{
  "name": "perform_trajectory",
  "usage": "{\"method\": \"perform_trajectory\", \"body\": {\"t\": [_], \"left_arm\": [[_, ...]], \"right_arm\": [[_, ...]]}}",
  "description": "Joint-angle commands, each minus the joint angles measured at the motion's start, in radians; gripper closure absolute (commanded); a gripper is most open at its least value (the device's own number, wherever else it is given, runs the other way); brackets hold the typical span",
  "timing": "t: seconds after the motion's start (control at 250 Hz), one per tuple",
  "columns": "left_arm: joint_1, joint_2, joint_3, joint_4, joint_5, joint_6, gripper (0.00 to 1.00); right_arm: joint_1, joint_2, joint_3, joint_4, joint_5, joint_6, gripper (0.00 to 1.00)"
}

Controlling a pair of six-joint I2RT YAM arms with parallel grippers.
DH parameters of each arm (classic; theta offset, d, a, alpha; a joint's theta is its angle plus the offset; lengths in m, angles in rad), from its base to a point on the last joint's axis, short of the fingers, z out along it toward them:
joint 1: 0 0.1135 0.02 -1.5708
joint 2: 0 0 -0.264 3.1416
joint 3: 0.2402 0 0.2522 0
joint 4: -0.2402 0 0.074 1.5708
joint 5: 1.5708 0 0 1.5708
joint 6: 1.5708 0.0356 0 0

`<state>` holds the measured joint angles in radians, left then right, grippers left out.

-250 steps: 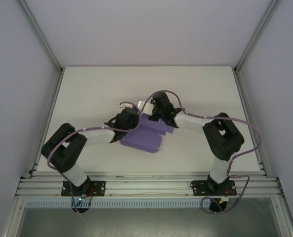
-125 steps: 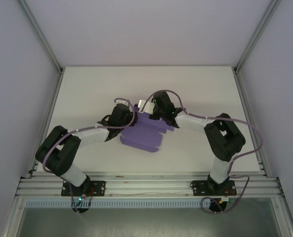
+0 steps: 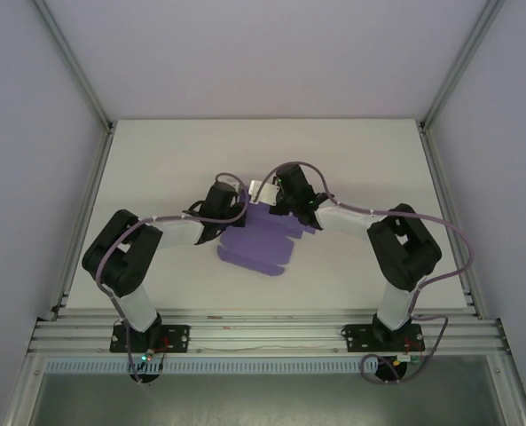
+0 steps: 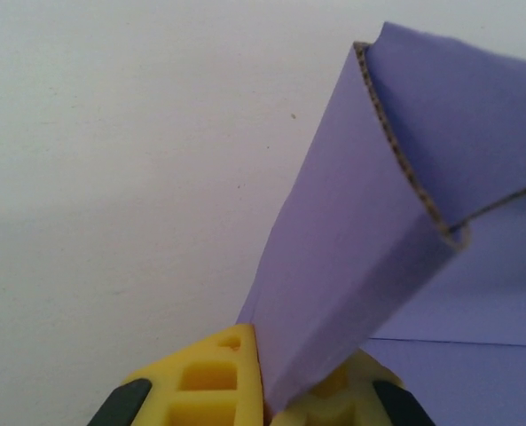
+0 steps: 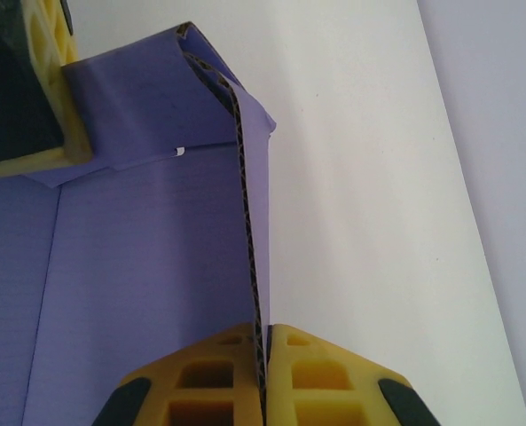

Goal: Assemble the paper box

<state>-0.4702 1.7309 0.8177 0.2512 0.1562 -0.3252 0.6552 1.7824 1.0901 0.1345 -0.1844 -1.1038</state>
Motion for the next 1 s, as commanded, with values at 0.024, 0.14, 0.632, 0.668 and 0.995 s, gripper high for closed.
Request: {"method": "perform_trajectory", "body": {"t": [0.024, 0.14, 0.632, 0.668, 0.995], "left_arm": [[0.002, 0.039, 0.013, 0.060, -0.127, -0.028, 1.00], [-0.048, 0.031, -0.012, 0.113, -0.227, 0.039, 1.00], [-0.125, 0.072, -0.069, 0.388, -0.227, 0.132, 1.00], [-0.127, 0.083, -0.066, 0.405, -0.204, 0.132, 1.00], [-0.138, 0.171, -0.041, 0.486, -0.154, 0.149, 1.00]], "right_arm": [[0.047, -0.050, -0.041, -0.057, -0.088, 0.055, 0.84], [0.047, -0.105, -0.086, 0.017, -0.063, 0.191, 0.51], [-0.152, -0.309, 0.029, -0.172, -0.104, 1.025, 0.67], [-0.156, -0.280, 0.077, -0.223, -0.154, 1.029, 0.75], [-0.156, -0.069, 0.235, -0.367, -0.388, 1.000, 0.94]]}}
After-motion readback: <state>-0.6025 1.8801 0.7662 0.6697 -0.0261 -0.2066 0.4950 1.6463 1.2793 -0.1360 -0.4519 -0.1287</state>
